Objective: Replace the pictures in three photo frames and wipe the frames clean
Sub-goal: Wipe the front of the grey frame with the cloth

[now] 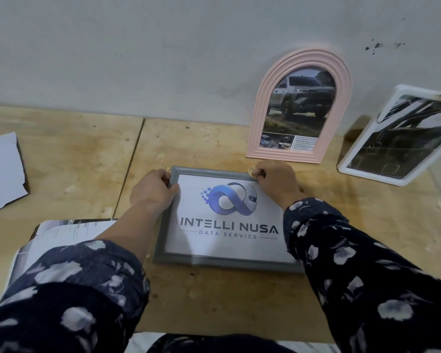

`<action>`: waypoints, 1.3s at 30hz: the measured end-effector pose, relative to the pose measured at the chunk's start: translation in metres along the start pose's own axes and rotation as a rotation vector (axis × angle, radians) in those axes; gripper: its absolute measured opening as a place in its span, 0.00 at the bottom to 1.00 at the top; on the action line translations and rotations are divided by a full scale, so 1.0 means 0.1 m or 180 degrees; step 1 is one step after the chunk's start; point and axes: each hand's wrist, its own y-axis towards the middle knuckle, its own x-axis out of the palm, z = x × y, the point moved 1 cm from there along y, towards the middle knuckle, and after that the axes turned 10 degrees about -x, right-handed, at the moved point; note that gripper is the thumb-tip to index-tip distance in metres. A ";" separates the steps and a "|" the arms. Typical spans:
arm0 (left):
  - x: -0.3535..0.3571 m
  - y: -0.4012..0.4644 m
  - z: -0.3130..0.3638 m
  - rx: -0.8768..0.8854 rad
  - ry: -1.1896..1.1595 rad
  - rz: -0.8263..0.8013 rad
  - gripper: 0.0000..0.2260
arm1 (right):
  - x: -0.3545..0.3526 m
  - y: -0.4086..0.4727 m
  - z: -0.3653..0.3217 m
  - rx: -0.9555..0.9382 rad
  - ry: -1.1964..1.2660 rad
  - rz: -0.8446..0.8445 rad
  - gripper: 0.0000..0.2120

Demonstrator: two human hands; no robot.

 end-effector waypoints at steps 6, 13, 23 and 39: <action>-0.01 0.01 -0.02 0.0082 -0.0036 -0.0023 0.06 | 0.21 0.13 -0.30 -0.0429 0.0175 0.0112 0.09; -0.01 0.02 -0.03 0.0138 -0.0044 -0.0008 0.06 | 0.36 0.29 -0.48 -0.0687 0.0295 0.0000 0.08; -0.02 -0.01 -0.03 0.0227 -0.0084 -0.0024 0.07 | 0.58 0.51 -0.83 -0.0716 0.0430 -0.0297 0.08; -0.02 -0.01 -0.05 0.0121 -0.0165 -0.0026 0.08 | 0.62 0.90 -1.39 -0.0327 0.1257 -0.0530 0.09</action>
